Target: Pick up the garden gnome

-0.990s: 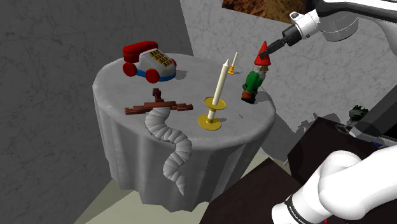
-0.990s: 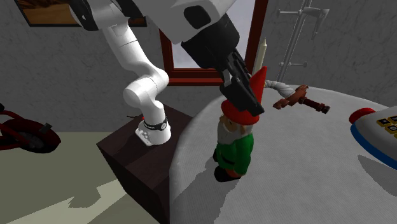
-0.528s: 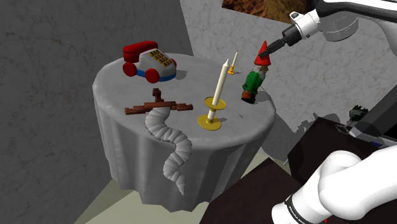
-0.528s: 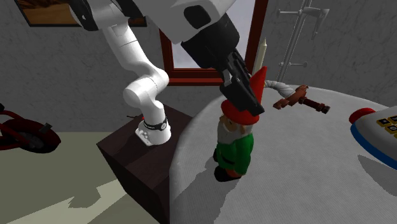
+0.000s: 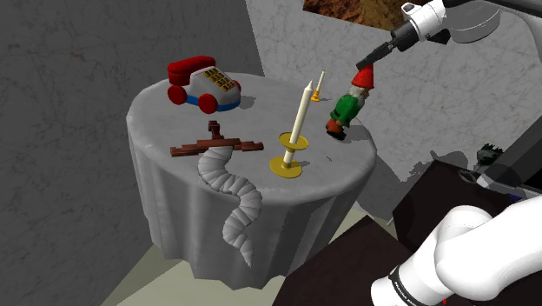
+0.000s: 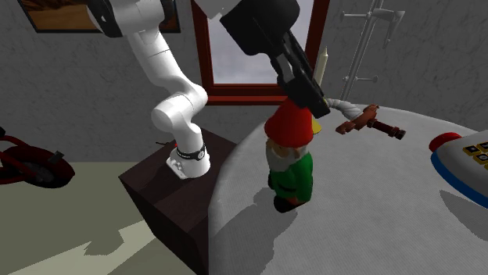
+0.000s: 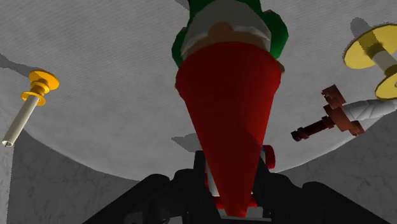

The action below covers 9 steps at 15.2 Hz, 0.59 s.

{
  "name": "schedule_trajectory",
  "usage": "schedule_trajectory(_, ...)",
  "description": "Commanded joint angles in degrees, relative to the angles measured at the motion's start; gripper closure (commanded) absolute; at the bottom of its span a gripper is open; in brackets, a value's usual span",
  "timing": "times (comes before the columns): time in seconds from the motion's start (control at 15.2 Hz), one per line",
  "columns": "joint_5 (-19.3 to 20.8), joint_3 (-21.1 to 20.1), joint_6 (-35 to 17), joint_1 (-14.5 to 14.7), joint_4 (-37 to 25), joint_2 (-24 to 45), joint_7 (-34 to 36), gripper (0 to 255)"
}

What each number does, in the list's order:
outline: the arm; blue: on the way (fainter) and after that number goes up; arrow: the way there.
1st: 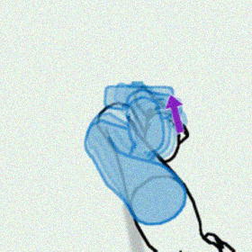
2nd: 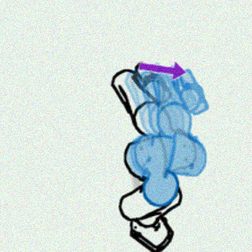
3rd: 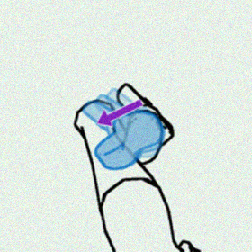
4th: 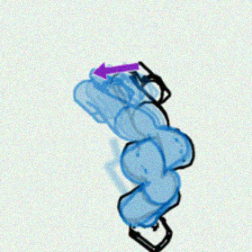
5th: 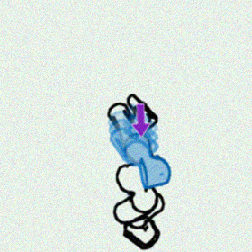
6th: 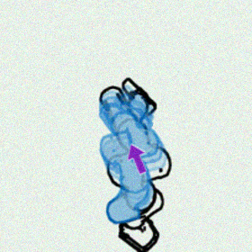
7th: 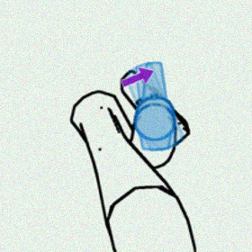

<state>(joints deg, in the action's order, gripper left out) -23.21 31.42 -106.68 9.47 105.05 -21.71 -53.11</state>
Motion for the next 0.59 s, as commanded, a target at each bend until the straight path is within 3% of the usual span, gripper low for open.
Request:
schedule_trajectory(0.0,-0.15,0.21,1.30,0.19,-2.01,0.60,0.48,255)
schedule_trajectory(0.53,-0.70,1.00,5.78,0.79,-8.66,2.74,2.05,255)
